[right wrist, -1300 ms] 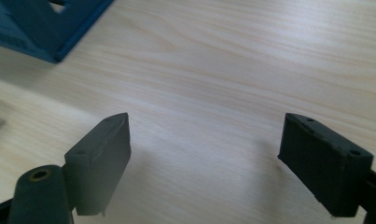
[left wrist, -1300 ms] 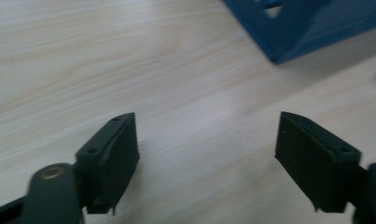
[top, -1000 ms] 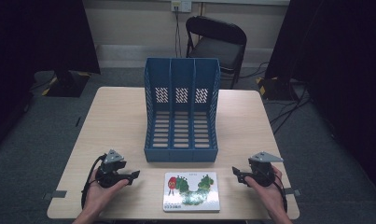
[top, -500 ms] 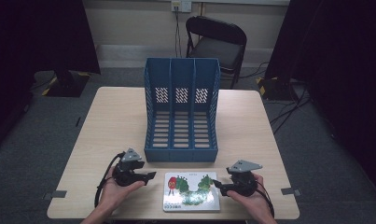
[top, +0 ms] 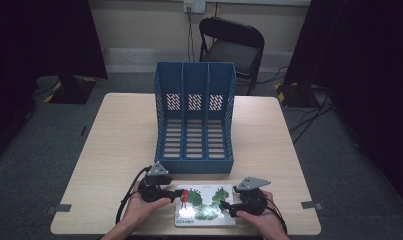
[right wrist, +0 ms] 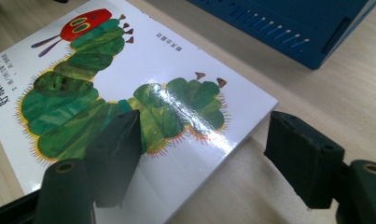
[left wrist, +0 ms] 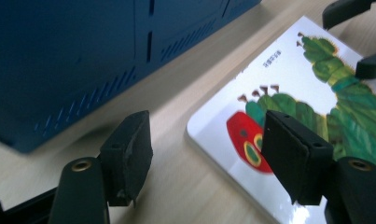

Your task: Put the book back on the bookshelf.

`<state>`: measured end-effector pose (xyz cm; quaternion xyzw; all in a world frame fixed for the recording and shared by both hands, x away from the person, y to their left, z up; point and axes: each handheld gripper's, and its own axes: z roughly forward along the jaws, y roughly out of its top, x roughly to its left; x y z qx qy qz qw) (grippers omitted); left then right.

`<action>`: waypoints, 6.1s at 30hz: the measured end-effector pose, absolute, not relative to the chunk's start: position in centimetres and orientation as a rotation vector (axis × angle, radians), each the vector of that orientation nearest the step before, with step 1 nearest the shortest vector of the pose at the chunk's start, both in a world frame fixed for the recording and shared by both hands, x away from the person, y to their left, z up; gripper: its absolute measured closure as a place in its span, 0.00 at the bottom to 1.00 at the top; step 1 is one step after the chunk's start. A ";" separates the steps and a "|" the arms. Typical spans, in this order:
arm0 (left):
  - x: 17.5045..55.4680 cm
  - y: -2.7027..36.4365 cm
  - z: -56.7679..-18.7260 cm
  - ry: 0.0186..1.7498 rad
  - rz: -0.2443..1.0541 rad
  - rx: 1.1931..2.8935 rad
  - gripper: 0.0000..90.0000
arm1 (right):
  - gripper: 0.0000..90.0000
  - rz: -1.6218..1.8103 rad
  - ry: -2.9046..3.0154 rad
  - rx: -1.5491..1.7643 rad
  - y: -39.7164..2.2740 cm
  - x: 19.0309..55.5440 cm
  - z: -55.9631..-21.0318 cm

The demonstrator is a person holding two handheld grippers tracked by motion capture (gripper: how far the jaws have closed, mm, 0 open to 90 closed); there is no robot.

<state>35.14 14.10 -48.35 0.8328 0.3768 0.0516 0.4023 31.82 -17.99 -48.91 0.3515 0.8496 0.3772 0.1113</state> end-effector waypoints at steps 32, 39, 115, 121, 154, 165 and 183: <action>35.3 14.3 -49.4 0.972 -0.092 1.974 0.37 | 0.22 1.126 2.517 1.011 -17.8 31.9 -49.0; 35.5 14.6 -49.3 0.989 -0.123 1.924 0.36 | 0.17 1.168 2.525 1.012 -17.9 31.7 -48.9; 35.2 14.2 -48.6 0.946 -0.202 1.954 0.84 | 0.15 1.222 2.503 1.153 -20.0 32.9 -48.8; 35.2 14.0 -48.1 0.928 -0.214 1.927 0.84 | 0.18 1.232 2.540 1.195 -20.1 33.3 -49.2; 36.0 14.2 -48.0 0.997 -0.377 1.768 0.87 | 0.14 1.225 2.620 0.925 -18.7 29.5 -48.0; 35.6 14.2 -48.4 1.014 -0.432 1.730 0.73 | 0.09 1.212 2.612 1.137 -20.2 30.6 -48.9; 35.3 13.5 -48.9 1.002 -0.489 1.697 0.88 | 0.10 1.273 2.565 1.089 -18.5 30.5 -48.5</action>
